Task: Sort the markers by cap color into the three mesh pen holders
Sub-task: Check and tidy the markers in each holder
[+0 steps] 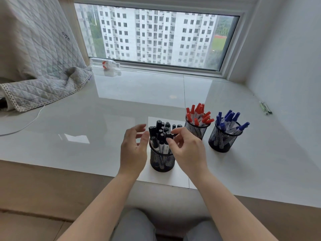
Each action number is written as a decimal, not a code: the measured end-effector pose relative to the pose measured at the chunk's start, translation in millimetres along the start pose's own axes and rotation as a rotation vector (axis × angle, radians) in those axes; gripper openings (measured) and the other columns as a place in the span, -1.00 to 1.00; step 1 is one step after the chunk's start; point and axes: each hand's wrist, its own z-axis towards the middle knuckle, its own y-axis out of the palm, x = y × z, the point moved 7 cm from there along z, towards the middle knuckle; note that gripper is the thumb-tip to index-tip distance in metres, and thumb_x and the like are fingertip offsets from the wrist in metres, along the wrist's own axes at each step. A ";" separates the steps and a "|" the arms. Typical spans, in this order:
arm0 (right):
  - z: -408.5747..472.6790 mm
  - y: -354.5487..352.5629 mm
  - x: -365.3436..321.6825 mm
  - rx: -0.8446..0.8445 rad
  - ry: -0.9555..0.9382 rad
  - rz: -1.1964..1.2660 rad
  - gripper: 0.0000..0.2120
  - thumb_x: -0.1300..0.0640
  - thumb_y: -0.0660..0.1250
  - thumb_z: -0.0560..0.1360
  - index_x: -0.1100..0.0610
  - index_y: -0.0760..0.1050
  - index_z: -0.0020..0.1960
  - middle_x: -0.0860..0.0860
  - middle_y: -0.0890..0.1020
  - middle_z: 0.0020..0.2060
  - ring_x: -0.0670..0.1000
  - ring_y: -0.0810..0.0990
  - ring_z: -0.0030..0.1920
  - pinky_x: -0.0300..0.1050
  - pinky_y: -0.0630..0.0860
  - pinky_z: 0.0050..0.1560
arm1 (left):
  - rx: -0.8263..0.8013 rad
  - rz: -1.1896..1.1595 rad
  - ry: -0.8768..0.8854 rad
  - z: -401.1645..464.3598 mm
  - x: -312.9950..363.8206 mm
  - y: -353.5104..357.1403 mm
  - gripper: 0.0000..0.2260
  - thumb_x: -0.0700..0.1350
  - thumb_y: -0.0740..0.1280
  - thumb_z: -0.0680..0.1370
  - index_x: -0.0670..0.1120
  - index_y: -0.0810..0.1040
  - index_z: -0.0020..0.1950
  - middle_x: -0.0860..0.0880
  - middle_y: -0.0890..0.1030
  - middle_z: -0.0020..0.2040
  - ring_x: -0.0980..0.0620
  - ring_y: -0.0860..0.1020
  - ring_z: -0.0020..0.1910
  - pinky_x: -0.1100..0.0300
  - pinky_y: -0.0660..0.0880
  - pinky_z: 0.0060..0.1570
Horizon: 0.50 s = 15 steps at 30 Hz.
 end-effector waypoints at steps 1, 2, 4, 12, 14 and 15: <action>1.1 2.1 -0.5 -0.016 0.008 -0.027 -0.84 0.04 0.38 0.44 0.03 0.50 -0.02 -0.17 0.49 -0.42 -0.09 0.48 -0.35 -0.14 0.43 -0.29 | -0.019 0.031 0.009 2.7 1.3 0.6 -0.89 -0.07 0.24 0.57 0.10 0.49 0.07 0.10 0.50 0.02 0.47 0.45 -0.09 0.61 0.34 -0.19; 2.1 3.7 -0.7 -0.026 0.015 -0.043 -0.83 0.03 0.38 0.44 0.03 0.48 -0.01 -0.19 0.46 -0.43 -0.10 0.46 -0.35 -0.17 0.39 -0.30 | -0.041 0.056 0.014 5.3 2.3 2.0 -0.89 -0.06 0.24 0.57 0.11 0.50 0.04 0.12 0.51 -0.01 0.46 0.46 -0.11 0.60 0.33 -0.18; 3.6 5.2 -1.3 -0.036 0.020 -0.058 -0.82 0.02 0.38 0.43 0.03 0.46 -0.02 -0.21 0.43 -0.44 -0.11 0.44 -0.36 -0.21 0.35 -0.31 | -0.071 0.102 0.027 8.8 3.8 5.5 -0.90 -0.07 0.27 0.56 0.13 0.52 0.00 0.12 0.50 -0.05 0.42 0.48 -0.15 0.60 0.33 -0.18; 7.0 9.1 -6.3 -0.088 0.022 -0.113 -0.83 -0.03 0.38 0.40 -0.03 0.50 -0.03 -0.18 0.43 -0.45 -0.08 0.46 -0.34 -0.19 0.34 -0.29 | -0.105 0.144 0.050 16.9 8.2 8.6 -0.90 -0.08 0.35 0.51 0.14 0.53 -0.08 0.14 0.48 -0.10 0.37 0.50 -0.21 0.56 0.35 -0.25; 7.4 10.1 -7.4 -0.117 0.022 -0.119 -0.82 -0.03 0.36 0.39 -0.04 0.51 -0.03 -0.16 0.43 -0.46 -0.05 0.47 -0.33 -0.17 0.36 -0.27 | -0.113 0.152 0.053 17.7 9.1 9.5 -0.90 -0.08 0.35 0.51 0.14 0.53 -0.09 0.11 0.50 -0.09 0.33 0.50 -0.22 0.54 0.36 -0.26; 7.8 9.4 -7.1 -0.121 0.025 -0.118 -0.83 -0.02 0.36 0.38 -0.04 0.51 -0.05 -0.16 0.43 -0.48 -0.05 0.46 -0.34 -0.16 0.37 -0.26 | -0.115 0.156 0.058 18.2 9.8 9.6 -0.90 -0.09 0.36 0.51 0.13 0.53 -0.09 0.10 0.51 -0.08 0.31 0.51 -0.21 0.53 0.36 -0.26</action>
